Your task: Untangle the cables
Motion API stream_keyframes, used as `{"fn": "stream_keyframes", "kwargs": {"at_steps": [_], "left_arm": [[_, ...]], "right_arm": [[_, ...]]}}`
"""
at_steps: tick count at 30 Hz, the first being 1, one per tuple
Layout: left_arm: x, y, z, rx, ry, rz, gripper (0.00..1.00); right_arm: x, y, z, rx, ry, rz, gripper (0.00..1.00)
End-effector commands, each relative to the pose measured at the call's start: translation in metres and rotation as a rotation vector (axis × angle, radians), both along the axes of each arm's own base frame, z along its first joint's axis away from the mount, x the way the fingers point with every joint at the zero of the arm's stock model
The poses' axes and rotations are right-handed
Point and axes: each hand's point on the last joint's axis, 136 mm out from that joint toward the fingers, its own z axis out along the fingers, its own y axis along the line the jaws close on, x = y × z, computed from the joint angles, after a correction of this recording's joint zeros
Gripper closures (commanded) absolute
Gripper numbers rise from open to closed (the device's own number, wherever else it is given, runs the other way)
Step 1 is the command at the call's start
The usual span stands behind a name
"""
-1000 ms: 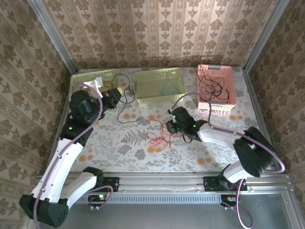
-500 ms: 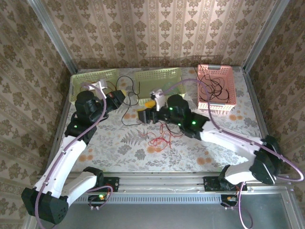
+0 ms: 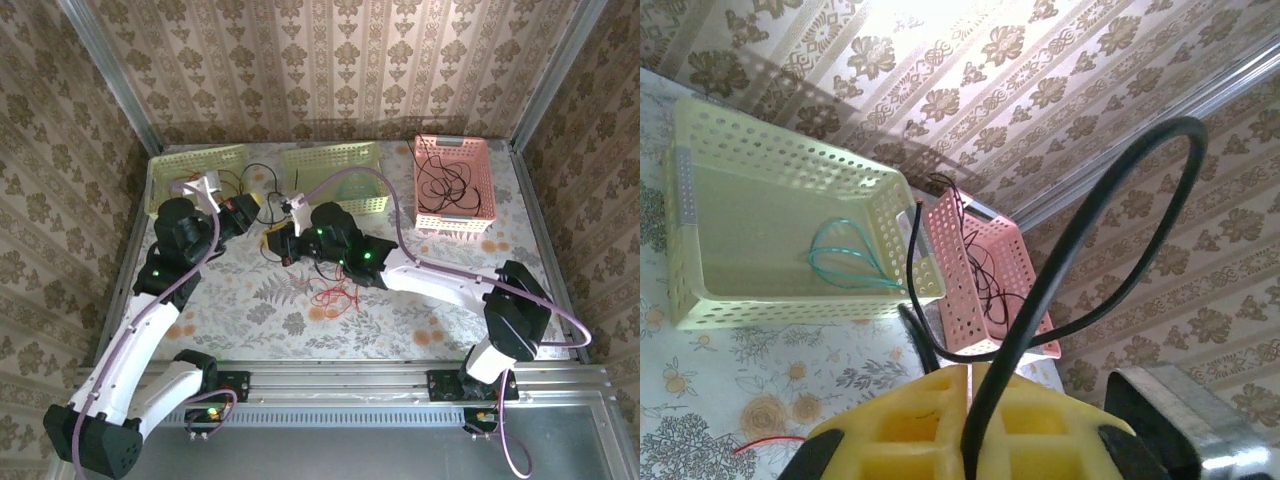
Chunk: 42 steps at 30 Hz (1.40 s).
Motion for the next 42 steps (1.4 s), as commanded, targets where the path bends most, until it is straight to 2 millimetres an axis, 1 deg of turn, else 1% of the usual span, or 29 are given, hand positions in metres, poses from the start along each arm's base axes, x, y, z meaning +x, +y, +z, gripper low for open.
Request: {"fn": "stream_keyframes", "kwargs": {"at_steps": [1, 4, 5, 7, 9, 12, 14, 15, 16, 17, 18, 19, 20, 21, 23, 25, 27, 32, 35, 38, 42], "left_arm": [[0.0, 0.013, 0.005, 0.011, -0.031, 0.042, 1.0], [0.004, 0.019, 0.0, 0.007, -0.017, 0.058, 1.0], [0.005, 0.019, -0.003, 0.004, -0.01, 0.057, 1.0], [0.008, 0.018, -0.008, -0.004, 0.007, 0.054, 1.0], [0.012, 0.016, -0.014, -0.008, 0.023, 0.048, 1.0], [0.015, 0.011, -0.02, -0.018, 0.041, 0.029, 1.0], [0.017, 0.006, -0.023, -0.029, 0.054, 0.002, 1.0], [0.018, 0.003, -0.024, -0.032, 0.058, -0.012, 0.98], [0.018, -0.002, -0.025, -0.032, 0.061, -0.032, 0.87], [0.018, -0.006, -0.028, -0.029, 0.067, -0.05, 0.69], [0.018, -0.011, -0.03, -0.02, 0.071, -0.076, 0.45], [0.019, -0.015, -0.033, -0.009, 0.077, -0.098, 0.3], [0.018, -0.018, -0.036, 0.005, 0.084, -0.116, 0.21], [0.018, -0.019, -0.039, 0.02, 0.095, -0.123, 0.15], [0.016, -0.016, -0.045, 0.048, 0.102, -0.115, 0.09], [0.012, -0.009, -0.052, 0.069, 0.101, -0.085, 0.06], [0.008, -0.004, -0.06, 0.076, 0.11, -0.062, 0.05], [-0.003, -0.001, -0.08, 0.062, 0.148, -0.067, 0.05], [-0.007, 0.001, -0.088, 0.056, 0.166, -0.065, 0.05], [-0.011, 0.001, -0.092, 0.05, 0.175, -0.069, 0.05], [-0.014, 0.002, -0.094, 0.054, 0.176, -0.067, 0.05]], "right_arm": [[0.001, -0.033, 0.002, -0.023, -0.032, -0.102, 1.0], [-0.001, -0.065, -0.006, -0.046, -0.029, -0.167, 1.0], [-0.003, -0.077, 0.0, -0.034, -0.036, -0.184, 1.0], [-0.003, -0.098, 0.004, -0.034, -0.043, -0.225, 1.0], [-0.004, -0.112, 0.01, -0.035, -0.057, -0.25, 1.0], [-0.002, -0.128, 0.023, -0.036, -0.077, -0.282, 1.0], [0.001, -0.132, 0.03, -0.031, -0.083, -0.289, 1.0], [0.003, -0.132, 0.033, -0.029, -0.088, -0.286, 1.0], [0.004, -0.131, 0.038, -0.03, -0.095, -0.283, 1.0], [0.006, -0.131, 0.041, -0.034, -0.103, -0.281, 1.0], [0.008, -0.132, 0.047, -0.033, -0.112, -0.284, 1.0], [0.013, -0.138, 0.055, -0.036, -0.124, -0.305, 1.0], [0.018, -0.145, 0.064, -0.04, -0.135, -0.337, 1.0], [0.025, -0.156, 0.075, -0.038, -0.147, -0.378, 1.0], [0.036, -0.181, 0.1, -0.011, -0.173, -0.462, 1.0], [0.047, -0.209, 0.123, 0.008, -0.193, -0.545, 1.0], [0.057, -0.231, 0.136, -0.001, -0.198, -0.601, 1.0], [0.081, -0.274, 0.161, -0.006, -0.226, -0.677, 1.0], [0.1, -0.303, 0.177, -0.005, -0.24, -0.738, 1.0], [0.124, -0.332, 0.189, -0.02, -0.247, -0.818, 1.0], [0.145, -0.366, 0.207, 0.01, -0.259, -0.906, 1.0]]}}
